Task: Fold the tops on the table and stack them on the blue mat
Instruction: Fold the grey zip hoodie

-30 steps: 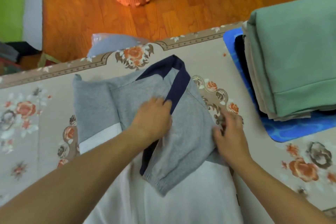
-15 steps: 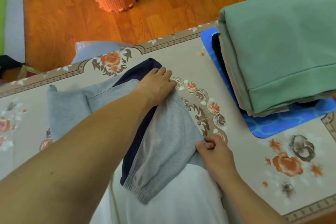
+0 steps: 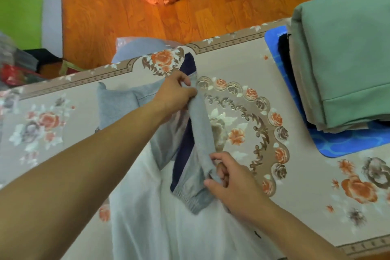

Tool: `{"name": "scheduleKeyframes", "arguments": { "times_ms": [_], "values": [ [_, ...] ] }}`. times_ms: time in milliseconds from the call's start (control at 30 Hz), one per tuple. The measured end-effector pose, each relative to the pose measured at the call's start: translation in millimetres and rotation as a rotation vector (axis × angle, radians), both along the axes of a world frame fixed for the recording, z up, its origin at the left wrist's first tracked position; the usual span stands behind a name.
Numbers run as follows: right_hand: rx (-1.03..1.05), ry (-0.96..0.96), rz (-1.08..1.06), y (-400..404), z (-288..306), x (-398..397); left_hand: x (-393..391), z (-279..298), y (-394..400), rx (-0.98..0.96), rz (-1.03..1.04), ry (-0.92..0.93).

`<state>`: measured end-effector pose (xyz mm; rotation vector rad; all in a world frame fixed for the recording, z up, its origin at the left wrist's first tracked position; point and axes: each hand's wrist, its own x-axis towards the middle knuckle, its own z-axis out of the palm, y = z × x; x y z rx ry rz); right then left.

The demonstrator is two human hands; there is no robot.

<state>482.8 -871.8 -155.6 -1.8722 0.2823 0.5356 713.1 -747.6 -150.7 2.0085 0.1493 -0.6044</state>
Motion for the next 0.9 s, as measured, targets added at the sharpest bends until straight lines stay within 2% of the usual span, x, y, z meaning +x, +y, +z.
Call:
{"name": "scheduleKeyframes", "arguments": {
  "times_ms": [100, 167, 233, 400, 467, 533, 633, 800, 900],
  "values": [
    [-0.055, -0.077, 0.162, 45, 0, 13, 0, -2, 49, 0.008, 0.078, 0.021],
    [-0.124, -0.119, 0.25, 74, -14, 20, -2, -10, 80, 0.103, 0.149, -0.001],
    [-0.144, -0.065, 0.339, 99, -33, 21, -7, -23, 104, 0.191, 0.188, -0.014],
    [-0.152, 0.061, 0.521, 124, -53, 9, -32, -47, 124, 0.51, 0.015, -0.191],
    [-0.153, 0.077, 0.544, 120, -50, 5, -49, -46, 120, 0.428, 0.093, -0.192],
    [-0.145, 0.082, 0.544, 117, -48, 3, -66, -48, 116, 0.351, 0.196, -0.109],
    [-0.137, 0.073, 0.526, 119, -49, 10, -83, -56, 119, 0.446, 0.127, 0.028],
    [-0.078, 0.047, 0.502, 110, -41, 12, -84, -61, 137, 0.512, 0.029, -0.045],
    [-0.194, 0.024, 0.513, 87, -29, -13, -86, -59, 136, 0.528, -0.052, -0.068]
  ]
}}
